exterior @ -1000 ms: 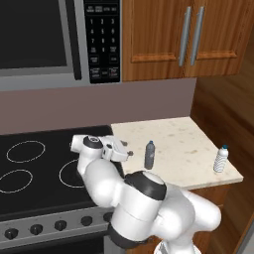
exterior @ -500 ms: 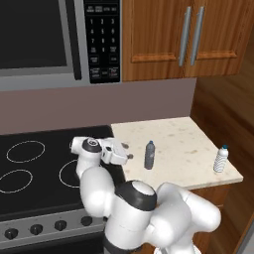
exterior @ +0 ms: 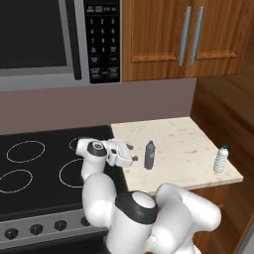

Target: Take the bottled waters from the counter and place them in the freezer to freeze. Close the freezer door after placing the bottles.

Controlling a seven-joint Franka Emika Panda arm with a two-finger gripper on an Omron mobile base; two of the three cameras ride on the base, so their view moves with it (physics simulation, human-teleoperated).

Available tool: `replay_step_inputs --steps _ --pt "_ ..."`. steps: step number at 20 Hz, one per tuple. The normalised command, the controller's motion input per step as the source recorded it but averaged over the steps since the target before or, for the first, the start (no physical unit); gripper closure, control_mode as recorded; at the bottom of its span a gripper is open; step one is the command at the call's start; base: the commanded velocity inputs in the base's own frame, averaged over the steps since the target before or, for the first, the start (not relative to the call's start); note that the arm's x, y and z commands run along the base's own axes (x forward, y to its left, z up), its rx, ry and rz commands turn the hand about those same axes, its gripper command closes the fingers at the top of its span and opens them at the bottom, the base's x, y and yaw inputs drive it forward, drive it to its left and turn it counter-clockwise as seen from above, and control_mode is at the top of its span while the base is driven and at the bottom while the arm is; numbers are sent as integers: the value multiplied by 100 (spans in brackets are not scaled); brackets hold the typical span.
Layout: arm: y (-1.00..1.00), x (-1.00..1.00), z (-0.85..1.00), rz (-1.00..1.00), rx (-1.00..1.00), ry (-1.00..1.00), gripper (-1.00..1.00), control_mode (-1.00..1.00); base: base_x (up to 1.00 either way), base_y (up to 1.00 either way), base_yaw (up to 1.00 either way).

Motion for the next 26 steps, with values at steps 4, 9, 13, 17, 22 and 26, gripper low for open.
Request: replay_step_inputs --steps 4,9,13,17,22,26 --pt "-38 -16 0 0 0 -10 -100 -100 0 0 0" --pt "-21 0 0 0 0 -1 -100 -100 0 0 0" --pt "-15 0 0 0 0 0 -100 -100 0 0 0" --pt "-8 1 0 0 0 0 -100 -100 0 0 0" --pt "-15 0 0 0 0 0 -100 -100 0 0 0" --pt "-15 0 0 0 0 0 -100 -100 0 0 0"
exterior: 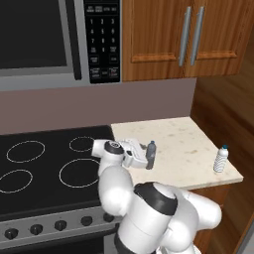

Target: Take the bottled waters from the counter and place them in the freezer to freeze. Close the freezer door after placing the bottles.

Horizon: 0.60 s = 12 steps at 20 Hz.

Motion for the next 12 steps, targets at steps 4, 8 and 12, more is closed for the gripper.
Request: replay_step_inputs --steps 4,8,12 --pt "-4 3 0 0 0 3 -100 -100 0 0 0" --pt "-1 0 0 0 0 4 -100 -100 0 0 0" --pt "0 2 0 0 0 7 -100 -100 0 0 0"
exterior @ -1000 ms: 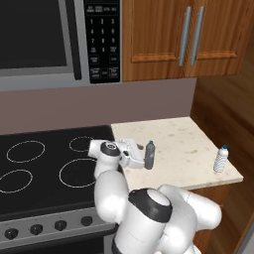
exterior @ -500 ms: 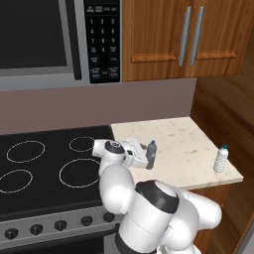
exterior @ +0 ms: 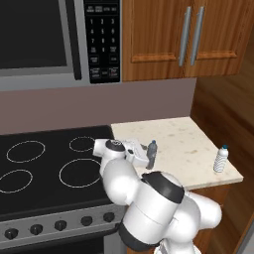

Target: Take the bottled waters from the counter and place them in the freezer to freeze. Close the freezer door after placing the bottles.

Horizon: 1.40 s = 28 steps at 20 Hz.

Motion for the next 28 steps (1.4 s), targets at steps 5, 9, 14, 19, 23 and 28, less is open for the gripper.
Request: replay_step_inputs --steps 5,9,14,19,23,28 --pt "0 11 0 0 0 8 -100 -100 0 0 0" --pt "0 3 0 0 0 6 -100 -100 0 0 0" --pt "0 0 0 0 0 5 -100 -100 0 0 0" --pt "0 4 0 0 0 3 -100 -100 0 0 0" --pt "0 1 0 0 0 1 -100 -100 0 0 0" --pt "-5 0 0 0 0 0 -100 -100 0 0 0"
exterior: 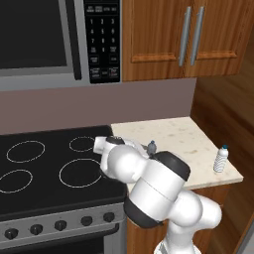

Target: Take the bottled waters from the counter and place them in the freezer to freeze. Close the freezer door after placing the bottles.

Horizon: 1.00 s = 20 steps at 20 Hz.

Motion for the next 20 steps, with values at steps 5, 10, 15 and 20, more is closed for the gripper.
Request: replay_step_inputs --steps 5,10,15,20 --pt "-4 0 0 0 0 0 -100 -100 0 0 0" --pt "-5 1 0 0 0 0 -100 -100 0 0 0" --pt "-2 5 -3 0 0 0 -100 -100 0 0 0" --pt "-6 1 -5 0 0 0 -100 -100 0 0 0"
